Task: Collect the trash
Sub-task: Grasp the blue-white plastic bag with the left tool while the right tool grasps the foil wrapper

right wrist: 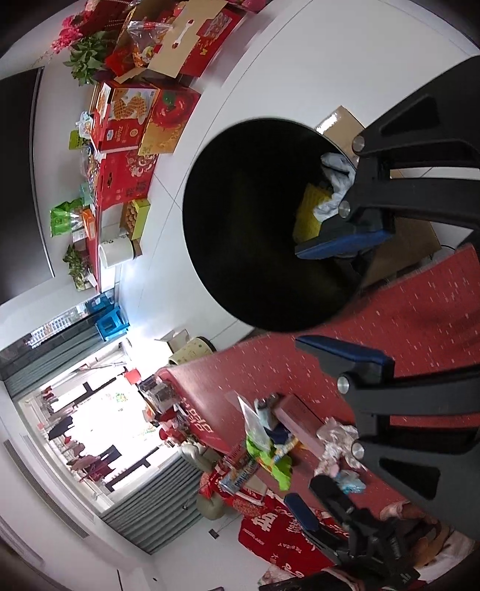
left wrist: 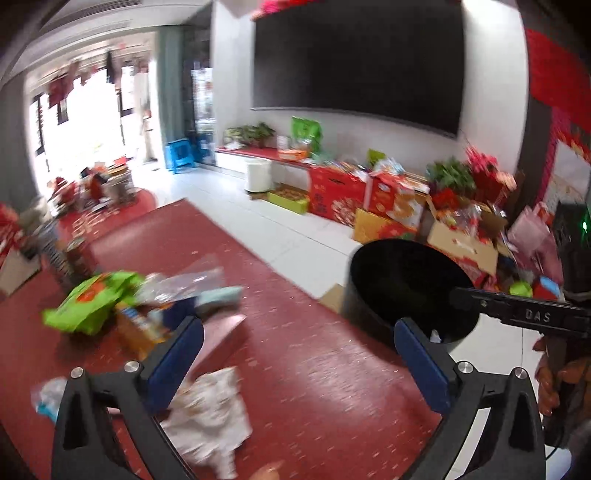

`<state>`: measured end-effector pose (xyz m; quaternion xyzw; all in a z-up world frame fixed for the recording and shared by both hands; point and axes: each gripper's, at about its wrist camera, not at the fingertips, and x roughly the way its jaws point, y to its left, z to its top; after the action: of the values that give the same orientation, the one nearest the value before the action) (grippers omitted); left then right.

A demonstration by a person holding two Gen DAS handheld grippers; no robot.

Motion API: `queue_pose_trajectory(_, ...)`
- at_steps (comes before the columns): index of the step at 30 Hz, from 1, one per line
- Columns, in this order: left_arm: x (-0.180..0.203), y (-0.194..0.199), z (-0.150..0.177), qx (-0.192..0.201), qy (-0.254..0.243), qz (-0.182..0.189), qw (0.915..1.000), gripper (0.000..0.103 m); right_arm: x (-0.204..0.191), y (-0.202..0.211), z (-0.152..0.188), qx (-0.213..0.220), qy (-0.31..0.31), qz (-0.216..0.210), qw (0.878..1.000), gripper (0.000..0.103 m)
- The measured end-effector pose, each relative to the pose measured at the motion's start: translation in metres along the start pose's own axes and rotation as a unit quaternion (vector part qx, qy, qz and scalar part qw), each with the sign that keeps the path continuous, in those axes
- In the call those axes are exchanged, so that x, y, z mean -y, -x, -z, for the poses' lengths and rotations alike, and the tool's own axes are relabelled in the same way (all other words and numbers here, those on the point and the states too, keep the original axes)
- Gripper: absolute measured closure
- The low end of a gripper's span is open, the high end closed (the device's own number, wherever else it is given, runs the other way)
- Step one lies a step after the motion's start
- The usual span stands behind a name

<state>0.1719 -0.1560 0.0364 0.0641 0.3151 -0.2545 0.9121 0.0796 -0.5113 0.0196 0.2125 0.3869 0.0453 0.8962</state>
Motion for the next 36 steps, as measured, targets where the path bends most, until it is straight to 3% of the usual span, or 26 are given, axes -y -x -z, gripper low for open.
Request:
queue_pose_trajectory(6, -0.067, 0.021, 0.029, -0.017, 0.053, -0.025, 0.9981, 0.000, -0.033, -0.003, 0.018, -0.010, 0.012, -0.004, 1.000, 0.053)
queue_pose_trajectory(10, -0.119, 0.032, 0.051, -0.033, 0.099, -0.077, 0.9915, 0.000, -0.061, -0.009, 0.031, -0.020, 0.026, -0.013, 0.999, 0.037)
queue_pose_trajectory(15, -0.196, 0.032, 0.084, -0.071, 0.203, -0.141, 0.9665, 0.000, -0.098, -0.023, 0.049, -0.038, 0.046, -0.031, 0.998, 0.012)
queue_pose_trajectory(16, -0.207, 0.031, 0.091, -0.077, 0.218, -0.139, 0.9628, 0.000, -0.107, -0.028, 0.053, -0.043, 0.051, -0.035, 0.997, 0.004)
queue_pose_trajectory(18, -0.234, 0.029, 0.105, -0.088, 0.256, -0.128, 0.9542, 0.000, -0.125, -0.037, 0.060, -0.050, 0.066, -0.044, 0.996, 0.000)
queue_pose_trajectory(25, -0.275, 0.020, 0.131, -0.094, 0.340, -0.104, 0.9299, 0.000, -0.177, -0.070, 0.074, -0.090, 0.098, -0.055, 0.990, 0.000)
queue_pose_trajectory(31, -0.271, -0.002, 0.129, -0.104, 0.328, -0.115, 0.9318, 0.000, -0.195, -0.095, 0.081, -0.113, 0.085, -0.044, 0.989, 0.002)
queue_pose_trajectory(33, -0.269, -0.008, 0.128, -0.107, 0.320, -0.119, 0.9338, 0.000, -0.198, -0.102, 0.082, -0.118, 0.085, -0.035, 0.989, 0.010)
queue_pose_trajectory(35, -0.267, -0.017, 0.125, -0.120, 0.314, -0.122, 0.9339, 0.000, -0.201, -0.107, 0.085, -0.123, 0.089, -0.026, 0.988, 0.027)
queue_pose_trajectory(36, -0.266, -0.019, 0.125, -0.121, 0.313, -0.125, 0.9336, 0.000, -0.203, -0.110, 0.086, -0.126, 0.092, -0.019, 0.988, 0.031)
